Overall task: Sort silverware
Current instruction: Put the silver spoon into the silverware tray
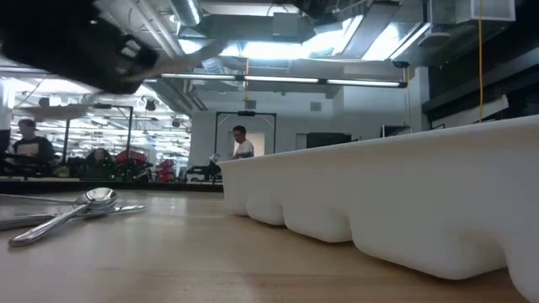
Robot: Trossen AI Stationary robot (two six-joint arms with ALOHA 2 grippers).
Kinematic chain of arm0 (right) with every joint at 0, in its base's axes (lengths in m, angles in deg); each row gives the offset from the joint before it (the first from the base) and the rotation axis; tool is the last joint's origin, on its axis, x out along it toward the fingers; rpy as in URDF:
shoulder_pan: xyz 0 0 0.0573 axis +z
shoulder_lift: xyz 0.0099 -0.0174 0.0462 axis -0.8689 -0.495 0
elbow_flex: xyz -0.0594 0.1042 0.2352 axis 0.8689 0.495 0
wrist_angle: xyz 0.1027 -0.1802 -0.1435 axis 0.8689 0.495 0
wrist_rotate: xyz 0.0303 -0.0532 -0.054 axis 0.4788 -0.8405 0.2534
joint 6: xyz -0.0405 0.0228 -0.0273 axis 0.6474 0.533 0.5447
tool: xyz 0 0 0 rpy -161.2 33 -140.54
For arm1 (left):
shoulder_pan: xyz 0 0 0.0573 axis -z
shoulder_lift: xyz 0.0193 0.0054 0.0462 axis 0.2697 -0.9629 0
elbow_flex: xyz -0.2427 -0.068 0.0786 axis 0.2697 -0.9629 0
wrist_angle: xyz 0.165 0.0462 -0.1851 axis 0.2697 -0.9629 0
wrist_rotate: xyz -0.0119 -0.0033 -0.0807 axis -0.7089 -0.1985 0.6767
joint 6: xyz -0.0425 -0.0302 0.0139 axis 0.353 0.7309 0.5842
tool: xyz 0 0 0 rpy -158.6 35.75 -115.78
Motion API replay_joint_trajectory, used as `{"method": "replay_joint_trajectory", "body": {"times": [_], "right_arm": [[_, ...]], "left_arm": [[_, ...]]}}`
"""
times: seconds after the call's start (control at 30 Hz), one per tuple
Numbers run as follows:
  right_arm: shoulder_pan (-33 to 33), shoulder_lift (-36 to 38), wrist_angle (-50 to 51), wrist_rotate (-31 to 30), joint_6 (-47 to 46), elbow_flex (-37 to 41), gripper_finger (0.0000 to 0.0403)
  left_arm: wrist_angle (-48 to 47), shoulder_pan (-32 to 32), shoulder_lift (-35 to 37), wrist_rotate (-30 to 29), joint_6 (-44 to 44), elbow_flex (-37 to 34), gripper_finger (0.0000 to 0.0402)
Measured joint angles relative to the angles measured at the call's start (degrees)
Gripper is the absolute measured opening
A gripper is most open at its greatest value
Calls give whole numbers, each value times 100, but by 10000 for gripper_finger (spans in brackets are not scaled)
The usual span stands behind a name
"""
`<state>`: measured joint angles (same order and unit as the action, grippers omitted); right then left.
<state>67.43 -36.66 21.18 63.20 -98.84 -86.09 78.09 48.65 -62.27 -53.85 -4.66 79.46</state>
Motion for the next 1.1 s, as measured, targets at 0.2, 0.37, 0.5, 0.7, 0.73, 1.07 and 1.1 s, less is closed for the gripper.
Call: {"method": "replay_joint_trajectory", "body": {"times": [0.2, 0.37, 0.5, 0.7, 0.73, 1.07, 1.1], "right_arm": [[2, 0, -405, 723, -1176, 0, 83], [-127, 0, -556, 714, -1888, 0, 83], [-281, 0, -533, 716, -2152, 0, 83], [-437, 0, -373, 888, -2166, 0, 83], [-465, 0, -352, 946, -2169, 0, 83], [-450, 0, -251, 1065, -2091, 73, 83], [-450, 0, -244, 1056, -2047, 92, 83]], "left_arm": [[-9, -451, 100, -1247, -977, 172, 3], [22, -897, 84, -1454, -1678, 550, 5], [14, -1149, 83, -1472, -1916, 817, 3], [18, -1328, 84, -1467, -2452, 1123, 4], [24, -1355, 84, -1466, -2499, 1159, 3], [13, -1479, 82, -1464, -2774, 1365, 3], [20, -1479, 82, -1462, -2774, 1379, 3]]}}
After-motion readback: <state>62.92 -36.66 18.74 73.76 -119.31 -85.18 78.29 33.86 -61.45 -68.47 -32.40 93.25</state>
